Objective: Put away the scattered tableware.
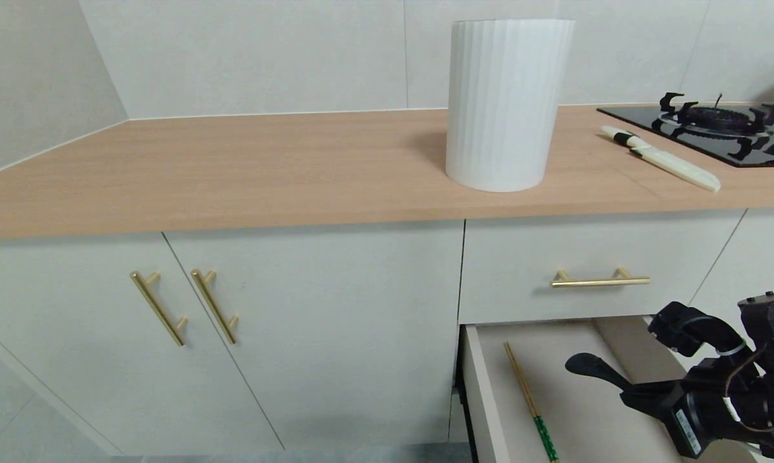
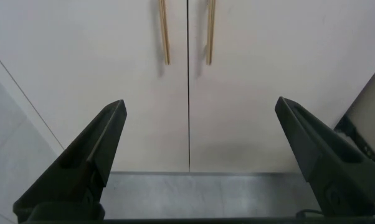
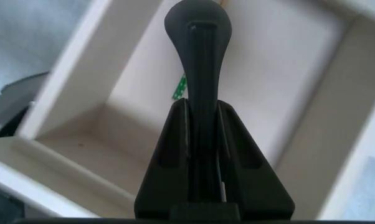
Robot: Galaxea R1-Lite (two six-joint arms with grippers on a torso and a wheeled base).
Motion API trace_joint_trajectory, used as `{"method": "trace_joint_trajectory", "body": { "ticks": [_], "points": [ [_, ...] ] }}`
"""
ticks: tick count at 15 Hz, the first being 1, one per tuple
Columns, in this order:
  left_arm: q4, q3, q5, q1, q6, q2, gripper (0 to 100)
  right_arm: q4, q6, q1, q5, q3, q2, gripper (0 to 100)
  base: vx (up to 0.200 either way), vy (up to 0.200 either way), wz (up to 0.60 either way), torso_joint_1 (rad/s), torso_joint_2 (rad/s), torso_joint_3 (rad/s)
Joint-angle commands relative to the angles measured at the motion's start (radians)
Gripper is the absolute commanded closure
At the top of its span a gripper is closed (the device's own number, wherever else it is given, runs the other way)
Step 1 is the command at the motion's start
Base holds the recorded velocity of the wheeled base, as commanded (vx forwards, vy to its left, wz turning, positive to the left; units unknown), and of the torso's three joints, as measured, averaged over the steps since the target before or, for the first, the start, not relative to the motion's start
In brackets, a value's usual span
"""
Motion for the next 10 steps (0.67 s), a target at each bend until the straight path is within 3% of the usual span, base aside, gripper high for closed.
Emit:
{"method": "trace_joint_trajectory", "body": {
  "ticks": [1,3,10],
  "points": [
    [0.001,0.000,0.000,0.000,-0.001,0.001,0,-0.001,-0.001,0.001,0.000,0.000,0.009,100,0.000,0.000,0.00,-0.085,0.44,0.344],
    [-0.001,0.000,0.000,0.000,-0.001,0.001,0,-0.001,-0.001,0.001,0.000,0.000,0.009,100,0.000,0.000,0.00,-0.039,0.22,0.168],
    [0.001,0.000,0.000,0.000,-0.001,0.001,0,-0.018,0.009,0.000,-0.009,-0.013,0.072,100,0.000,0.000,0.00,-0.006,0.02,0.013]
  ]
}}
